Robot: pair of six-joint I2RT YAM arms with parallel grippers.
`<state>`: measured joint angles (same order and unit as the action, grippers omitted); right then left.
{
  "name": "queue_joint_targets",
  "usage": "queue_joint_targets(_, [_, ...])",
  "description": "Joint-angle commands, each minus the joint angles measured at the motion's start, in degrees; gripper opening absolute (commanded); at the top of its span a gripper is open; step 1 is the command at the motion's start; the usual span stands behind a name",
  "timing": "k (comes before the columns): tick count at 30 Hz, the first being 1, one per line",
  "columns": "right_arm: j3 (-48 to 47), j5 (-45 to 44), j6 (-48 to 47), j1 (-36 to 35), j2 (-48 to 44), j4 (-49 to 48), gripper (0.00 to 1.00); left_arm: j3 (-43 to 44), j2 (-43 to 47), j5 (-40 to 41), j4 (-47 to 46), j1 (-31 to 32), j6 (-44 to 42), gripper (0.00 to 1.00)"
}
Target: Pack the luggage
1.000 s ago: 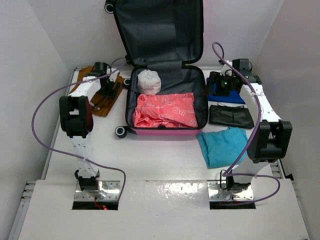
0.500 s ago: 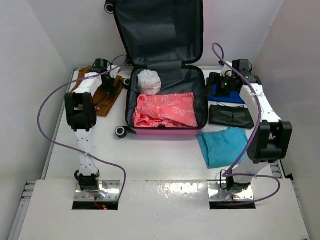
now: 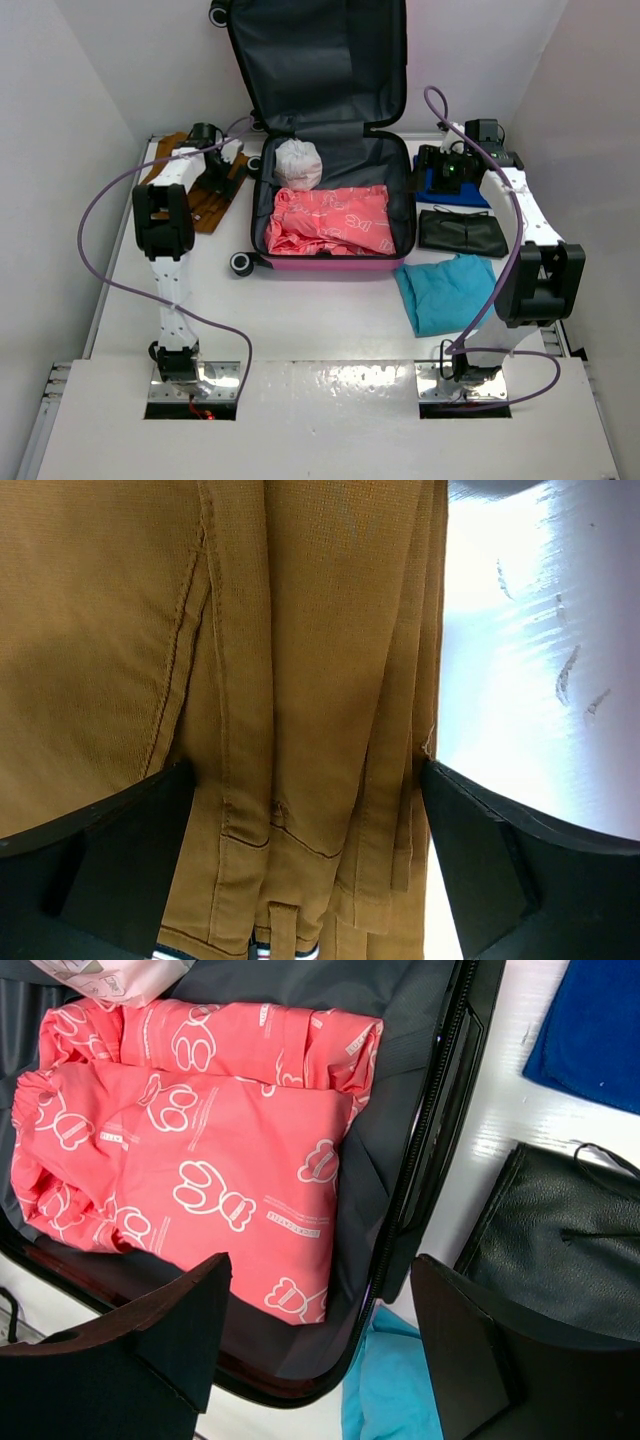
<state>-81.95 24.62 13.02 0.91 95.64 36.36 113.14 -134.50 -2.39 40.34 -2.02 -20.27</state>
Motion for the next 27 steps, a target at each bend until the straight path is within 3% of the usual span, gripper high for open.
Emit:
queue_joint_targets(1, [-0.92, -0.01, -0.97, -0.47, -2.12, -0.41, 0.73, 0.24, -4.01, 0.28, 3.34, -0.53, 2.07, 1.00])
queue_joint_targets(6, [-1.19, -0.71, -1.50, -0.47, -1.86, 0.11, 0.73, 0.24, -5.16, 2.39, 3.34, -0.53, 2.69, 1.00])
queue_joint_targets(8, [-1.28, -0.89, -1.68, -0.47, -1.85, 0.29, 0.73, 0.24, -5.95, 2.39, 2.82, -0.53, 2.69, 0.90])
queue_joint_targets(9, [-1.45, -1.07, -1.76, -0.38, -1.86, 0.20, 0.73, 0.24, -5.95, 1.87, 2.82, -0.53, 2.69, 0.77])
queue_joint_targets(11, [-1.54, -1.42, -1.94, -0.47, -1.77, 0.29, 0.71, -0.47, -5.95, 0.47, 3.43, -0.53, 2.69, 0.63])
queue_joint_targets(12, [-1.63, -1.42, -2.03, -0.47, -1.85, 0.47, 0.71, -1.08, -5.95, -0.06, 3.43, -0.53, 2.69, 0.49])
queue_joint_targets(15, [-2.60, -1.51, -2.38, -0.47, -1.33, 0.99, 0.70, -1.70, -5.95, -0.86, 4.05, -0.53, 2.69, 0.36])
queue_joint_targets(16, [-2.77, -1.59, -2.38, -0.47, -1.15, 0.91, 0.70, -1.70, -5.95, -1.64, 4.05, -0.53, 3.39, 0.24])
queue_joint_targets(19, [-3.12, -1.42, -2.38, -0.47, -0.80, 0.91, 0.68, -1.70, -5.95, -4.97, 4.66, -1.58, 4.88, 0.05])
queue_joint_targets(21, [-3.13, -1.24, -2.73, -0.47, -0.89, 0.99, 0.66, -3.10, -3.33, -9.10, 4.66, -2.54, 5.95, 0.00])
queue_joint_targets(23, [-3.04, -1.07, -2.82, -2.05, -1.15, 0.99, 0.65, -5.64, -0.61, -18.49, 3.44, -4.91, 8.57, 0.00])
queue_joint_targets(24, [-2.86, -0.89, -2.91, -2.05, -1.24, 0.91, 0.64, -8.26, 2.63, -25.66, 1.08, -6.84, 11.37, 0.00])
queue_joint_targets(27, [-2.16, -0.54, -3.09, -2.14, -2.11, 1.17, 0.64, -14.59, 11.05, -34.49, -10.51, -9.66, 21.19, 0.00])
